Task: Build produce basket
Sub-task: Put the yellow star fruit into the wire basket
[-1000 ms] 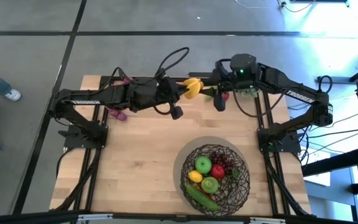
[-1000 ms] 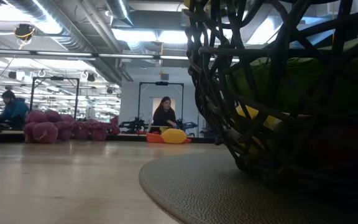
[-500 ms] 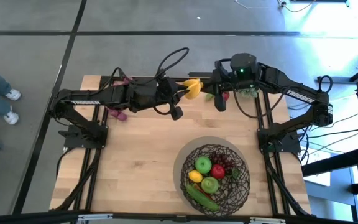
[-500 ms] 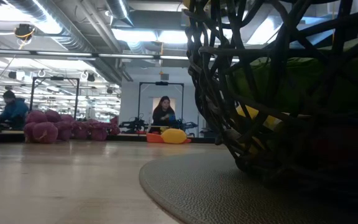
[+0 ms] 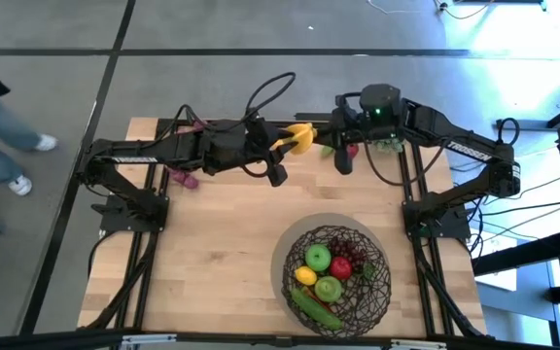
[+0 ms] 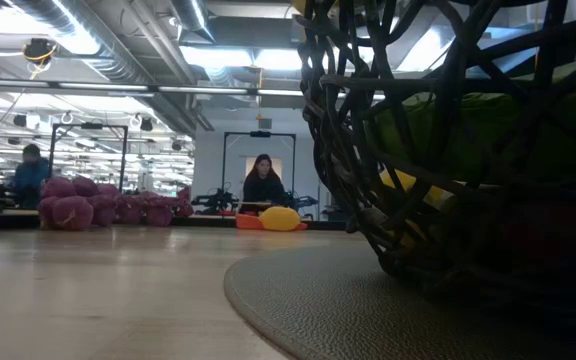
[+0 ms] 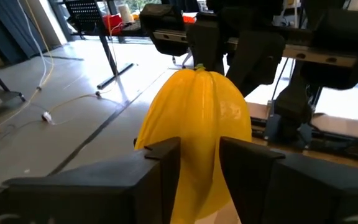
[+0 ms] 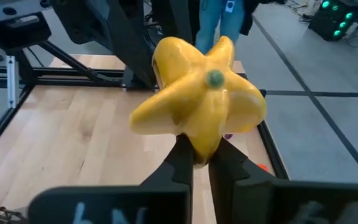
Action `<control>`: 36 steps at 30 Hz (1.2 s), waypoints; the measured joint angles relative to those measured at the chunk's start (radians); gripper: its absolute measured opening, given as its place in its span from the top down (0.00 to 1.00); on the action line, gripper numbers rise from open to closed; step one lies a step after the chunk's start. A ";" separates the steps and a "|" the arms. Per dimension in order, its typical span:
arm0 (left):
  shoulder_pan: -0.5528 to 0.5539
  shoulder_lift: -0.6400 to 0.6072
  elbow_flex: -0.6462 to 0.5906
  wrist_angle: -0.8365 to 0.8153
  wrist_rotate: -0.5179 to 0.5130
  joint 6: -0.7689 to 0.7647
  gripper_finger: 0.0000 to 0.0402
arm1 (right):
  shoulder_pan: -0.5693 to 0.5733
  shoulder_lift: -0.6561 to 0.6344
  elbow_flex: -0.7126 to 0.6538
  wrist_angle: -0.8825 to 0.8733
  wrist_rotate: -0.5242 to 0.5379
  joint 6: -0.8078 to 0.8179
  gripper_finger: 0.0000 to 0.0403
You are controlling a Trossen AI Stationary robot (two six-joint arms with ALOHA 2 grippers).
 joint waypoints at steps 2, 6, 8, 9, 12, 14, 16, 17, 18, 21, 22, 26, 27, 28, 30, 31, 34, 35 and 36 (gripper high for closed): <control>-0.004 0.000 0.000 -0.004 -0.003 0.059 0.74 | 0.000 -0.003 0.000 -0.001 0.021 0.000 0.96; -0.022 -0.007 0.000 -0.002 -0.006 0.146 0.74 | 0.000 -0.004 0.000 -0.011 0.023 0.001 0.96; -0.033 -0.008 0.000 -0.002 -0.006 0.185 0.73 | 0.000 -0.004 0.000 -0.028 0.023 0.000 0.96; -0.039 -0.008 0.000 -0.002 -0.012 0.209 0.73 | 0.000 -0.004 0.000 -0.034 0.023 0.000 0.96; -0.064 -0.008 -0.001 0.004 -0.087 0.275 0.74 | 0.000 -0.005 0.000 -0.052 0.026 0.004 0.96; -0.081 -0.008 -0.001 0.005 -0.162 0.307 0.74 | -0.001 -0.009 0.000 -0.064 0.028 0.003 0.96; -0.100 -0.008 -0.001 0.014 -0.235 0.321 0.73 | -0.001 -0.020 0.000 -0.074 0.030 0.004 0.96; -0.107 -0.008 -0.001 0.019 -0.265 0.328 0.73 | -0.001 -0.028 0.000 -0.080 0.030 0.004 0.96; -0.115 -0.008 -0.001 0.021 -0.289 0.331 0.73 | -0.001 -0.039 0.000 -0.085 0.034 0.004 0.96; -0.132 -0.033 -0.003 0.009 -0.320 0.331 0.74 | 0.000 -0.077 0.000 -0.125 0.076 0.019 0.96; -0.138 -0.039 0.001 0.020 -0.319 0.328 0.74 | 0.001 -0.092 0.000 -0.143 0.088 0.031 0.96; -0.154 -0.053 -0.002 -0.005 -0.313 0.301 0.73 | 0.036 -0.161 0.002 -0.219 0.139 0.082 0.96; -0.159 -0.054 -0.002 -0.006 -0.313 0.292 0.73 | 0.052 -0.177 0.002 -0.246 0.160 0.090 0.96; -0.160 -0.056 -0.002 -0.016 -0.314 0.279 0.73 | 0.073 -0.194 0.002 -0.277 0.183 0.103 0.96; -0.160 -0.061 -0.002 -0.033 -0.313 0.256 0.74 | 0.120 -0.225 0.002 -0.332 0.208 0.127 0.96; -0.161 -0.066 -0.002 -0.047 -0.312 0.249 0.74 | 0.146 -0.241 0.002 -0.354 0.213 0.142 0.96; -0.163 -0.073 0.000 -0.068 -0.292 0.216 0.73 | 0.231 -0.286 0.002 -0.405 0.213 0.208 0.96; -0.162 -0.073 0.000 -0.079 -0.283 0.198 0.73 | 0.261 -0.297 0.002 -0.427 0.211 0.226 0.96; -0.161 -0.071 0.000 -0.090 -0.280 0.184 0.73 | 0.291 -0.307 0.002 -0.450 0.209 0.244 0.96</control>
